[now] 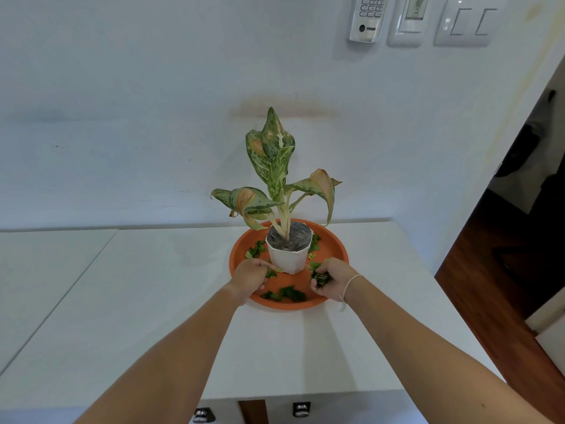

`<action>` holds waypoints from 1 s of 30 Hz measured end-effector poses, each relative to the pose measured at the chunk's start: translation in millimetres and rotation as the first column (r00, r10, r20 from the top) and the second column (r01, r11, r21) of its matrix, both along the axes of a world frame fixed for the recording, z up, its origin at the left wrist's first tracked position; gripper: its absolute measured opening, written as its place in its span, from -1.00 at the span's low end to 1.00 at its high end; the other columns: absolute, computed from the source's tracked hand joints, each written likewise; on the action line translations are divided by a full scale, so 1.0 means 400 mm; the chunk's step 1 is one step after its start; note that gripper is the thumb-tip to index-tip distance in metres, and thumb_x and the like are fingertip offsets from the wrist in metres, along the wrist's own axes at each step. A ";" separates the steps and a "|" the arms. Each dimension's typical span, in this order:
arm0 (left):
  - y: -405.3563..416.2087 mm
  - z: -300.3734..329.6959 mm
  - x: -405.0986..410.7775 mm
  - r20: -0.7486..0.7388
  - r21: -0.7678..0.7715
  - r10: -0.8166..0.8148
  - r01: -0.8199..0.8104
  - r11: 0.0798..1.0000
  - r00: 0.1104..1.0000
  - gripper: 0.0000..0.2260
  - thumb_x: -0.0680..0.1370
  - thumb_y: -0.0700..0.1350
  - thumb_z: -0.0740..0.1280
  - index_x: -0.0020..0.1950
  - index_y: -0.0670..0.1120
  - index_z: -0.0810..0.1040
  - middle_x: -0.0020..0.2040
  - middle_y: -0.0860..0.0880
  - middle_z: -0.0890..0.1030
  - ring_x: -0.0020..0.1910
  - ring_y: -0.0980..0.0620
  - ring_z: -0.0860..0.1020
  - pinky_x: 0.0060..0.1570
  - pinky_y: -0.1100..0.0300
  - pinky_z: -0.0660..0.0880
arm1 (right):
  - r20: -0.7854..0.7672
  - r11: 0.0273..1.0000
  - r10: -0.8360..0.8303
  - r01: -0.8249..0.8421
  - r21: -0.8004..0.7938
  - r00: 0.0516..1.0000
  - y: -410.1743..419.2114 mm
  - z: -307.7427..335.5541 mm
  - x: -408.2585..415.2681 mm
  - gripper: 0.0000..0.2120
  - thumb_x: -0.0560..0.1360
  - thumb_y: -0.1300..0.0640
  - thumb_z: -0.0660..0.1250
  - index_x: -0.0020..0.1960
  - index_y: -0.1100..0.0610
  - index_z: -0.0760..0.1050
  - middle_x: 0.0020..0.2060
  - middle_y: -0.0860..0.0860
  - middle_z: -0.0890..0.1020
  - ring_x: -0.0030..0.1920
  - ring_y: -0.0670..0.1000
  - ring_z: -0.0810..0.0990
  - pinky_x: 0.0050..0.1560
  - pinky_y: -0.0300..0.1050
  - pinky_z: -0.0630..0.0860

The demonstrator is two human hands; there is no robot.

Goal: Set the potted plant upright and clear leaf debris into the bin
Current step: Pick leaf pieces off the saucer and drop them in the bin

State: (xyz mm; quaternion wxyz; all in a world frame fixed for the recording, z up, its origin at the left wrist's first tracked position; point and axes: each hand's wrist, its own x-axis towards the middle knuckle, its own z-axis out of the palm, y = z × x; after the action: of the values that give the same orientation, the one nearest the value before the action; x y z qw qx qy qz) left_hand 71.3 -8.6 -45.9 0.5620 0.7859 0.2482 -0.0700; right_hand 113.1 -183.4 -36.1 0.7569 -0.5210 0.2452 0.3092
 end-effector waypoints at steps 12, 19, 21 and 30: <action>0.003 0.010 0.012 -0.015 -0.162 0.159 -0.159 0.974 0.987 -0.81 0.53 -0.14 -0.02 -0.20 -0.06 0.34 -0.42 -0.03 0.27 -0.48 0.04 0.23 -0.52 0.28 0.18 | -0.013 1.000 0.022 -0.022 0.006 1.000 0.000 -0.002 -0.007 -0.70 0.46 0.08 0.16 -0.41 0.12 0.22 -0.55 0.00 0.28 -0.54 -0.06 0.20 -0.66 -0.40 0.17; 0.012 0.023 -0.004 0.014 -0.175 0.162 -0.157 0.972 0.987 -0.70 0.58 -0.07 0.02 -0.36 -0.04 0.16 -0.46 0.01 0.18 -0.50 0.07 0.16 -0.51 0.30 0.12 | 0.002 0.996 -0.007 0.007 -0.087 1.000 0.003 0.007 -0.011 -0.71 0.57 0.13 0.21 -0.31 0.17 0.32 -0.42 0.04 0.34 -0.48 -0.05 0.36 -0.66 -0.37 0.41; 0.016 0.022 -0.007 0.027 -0.161 0.144 -0.138 0.977 0.989 -0.70 0.58 -0.08 0.05 -0.36 -0.04 0.18 -0.47 0.01 0.20 -0.52 0.07 0.18 -0.54 0.32 0.14 | 0.007 0.993 0.033 -0.032 -0.113 0.999 0.002 0.001 -0.006 -0.71 0.58 0.11 0.22 -0.29 0.17 0.33 -0.43 0.03 0.35 -0.61 -0.08 0.36 -0.68 -0.41 0.34; 0.017 0.018 -0.002 0.008 0.175 -0.062 0.060 0.983 0.998 -0.75 0.59 -0.23 0.10 0.04 -0.22 0.56 -0.18 -0.07 0.46 -0.24 0.00 0.45 -0.22 0.12 0.44 | 0.175 0.779 0.419 -0.255 -0.572 0.891 0.016 -0.009 0.011 -0.71 0.59 0.16 0.16 -0.30 0.16 0.35 -0.41 0.03 0.36 -0.46 -0.05 0.27 -0.59 -0.30 0.25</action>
State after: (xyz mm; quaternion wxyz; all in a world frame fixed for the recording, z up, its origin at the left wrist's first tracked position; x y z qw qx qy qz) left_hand 70.6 -1.8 -38.8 0.4904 0.8397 0.2253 -0.0598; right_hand 117.4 -177.0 -39.8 0.5403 -0.7862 0.1085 0.2796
